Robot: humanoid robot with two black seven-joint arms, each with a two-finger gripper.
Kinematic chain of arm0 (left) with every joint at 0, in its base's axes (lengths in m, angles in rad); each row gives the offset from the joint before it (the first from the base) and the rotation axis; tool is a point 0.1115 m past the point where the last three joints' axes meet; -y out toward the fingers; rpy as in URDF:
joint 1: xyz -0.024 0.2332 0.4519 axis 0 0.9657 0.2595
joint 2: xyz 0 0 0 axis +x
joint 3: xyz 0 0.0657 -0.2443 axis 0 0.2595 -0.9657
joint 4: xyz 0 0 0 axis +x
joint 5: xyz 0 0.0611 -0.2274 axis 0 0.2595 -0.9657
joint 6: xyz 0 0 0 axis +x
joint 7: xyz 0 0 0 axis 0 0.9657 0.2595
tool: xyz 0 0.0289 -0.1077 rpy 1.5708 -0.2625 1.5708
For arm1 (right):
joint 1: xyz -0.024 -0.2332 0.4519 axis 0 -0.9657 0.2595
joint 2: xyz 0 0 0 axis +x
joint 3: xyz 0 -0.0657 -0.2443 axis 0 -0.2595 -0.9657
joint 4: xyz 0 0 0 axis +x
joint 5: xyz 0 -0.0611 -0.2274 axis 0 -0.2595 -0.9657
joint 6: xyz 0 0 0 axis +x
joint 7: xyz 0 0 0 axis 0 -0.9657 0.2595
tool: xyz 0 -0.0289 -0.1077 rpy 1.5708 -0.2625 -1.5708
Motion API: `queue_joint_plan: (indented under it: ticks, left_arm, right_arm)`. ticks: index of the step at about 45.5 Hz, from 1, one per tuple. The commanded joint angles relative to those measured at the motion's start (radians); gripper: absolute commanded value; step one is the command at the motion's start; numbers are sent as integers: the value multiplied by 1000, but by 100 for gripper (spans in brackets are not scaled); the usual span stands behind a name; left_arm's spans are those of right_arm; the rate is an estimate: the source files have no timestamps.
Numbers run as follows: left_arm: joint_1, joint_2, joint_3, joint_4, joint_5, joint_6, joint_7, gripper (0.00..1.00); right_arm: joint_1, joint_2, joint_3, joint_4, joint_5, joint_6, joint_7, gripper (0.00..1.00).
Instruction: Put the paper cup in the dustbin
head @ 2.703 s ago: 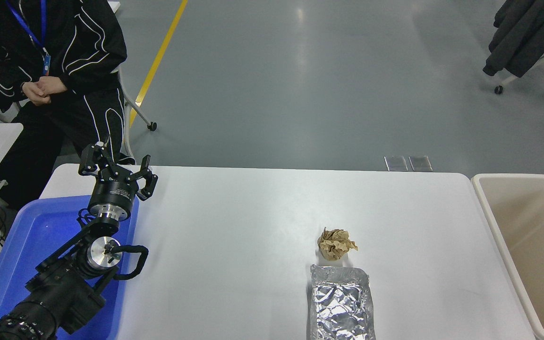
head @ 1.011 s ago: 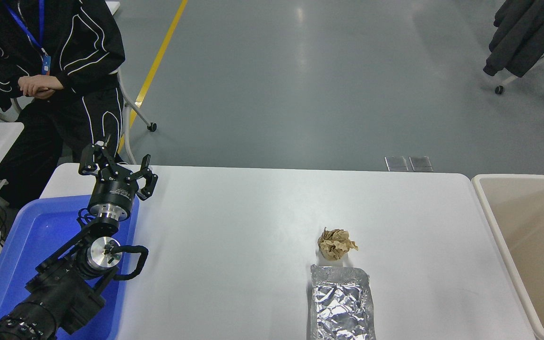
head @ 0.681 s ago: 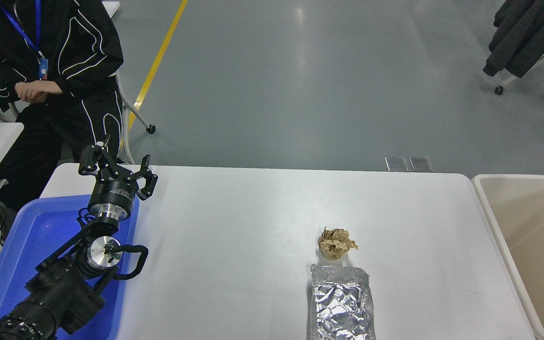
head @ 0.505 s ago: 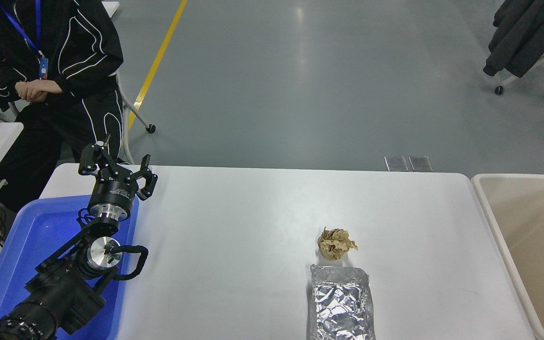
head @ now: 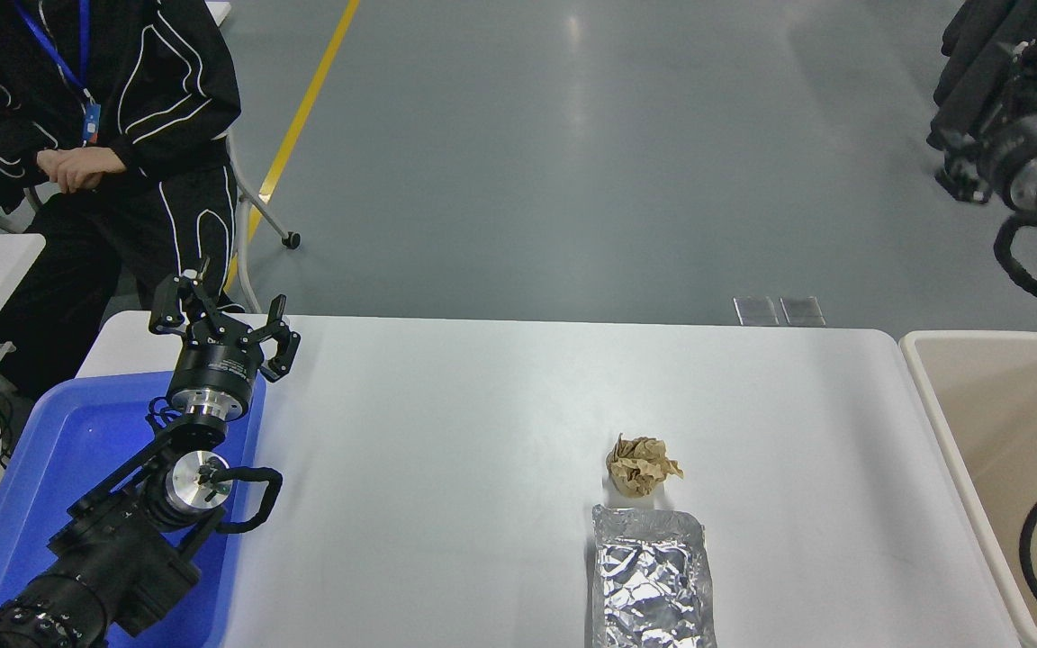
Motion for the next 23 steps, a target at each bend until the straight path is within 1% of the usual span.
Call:
queue_joint_plan:
  ticks: [1,7,11,23]
  left_arm:
    - [0,0,0,0,0,0,0,100]
    - [0,0,0,0,0,0,0,100]
    - [0,0,0,0,0,0,1,100]
    - [0,1,0,0,0,0,1,100]
  right_arm:
    - [-123,71,54,52,-3,21,174,99]
    - [-212,123,54,71,-6,21,246,99]
    - [-252,155,54,75,-6,21,277,99]
    - [-320,229,33,62,-4,21,282,99]
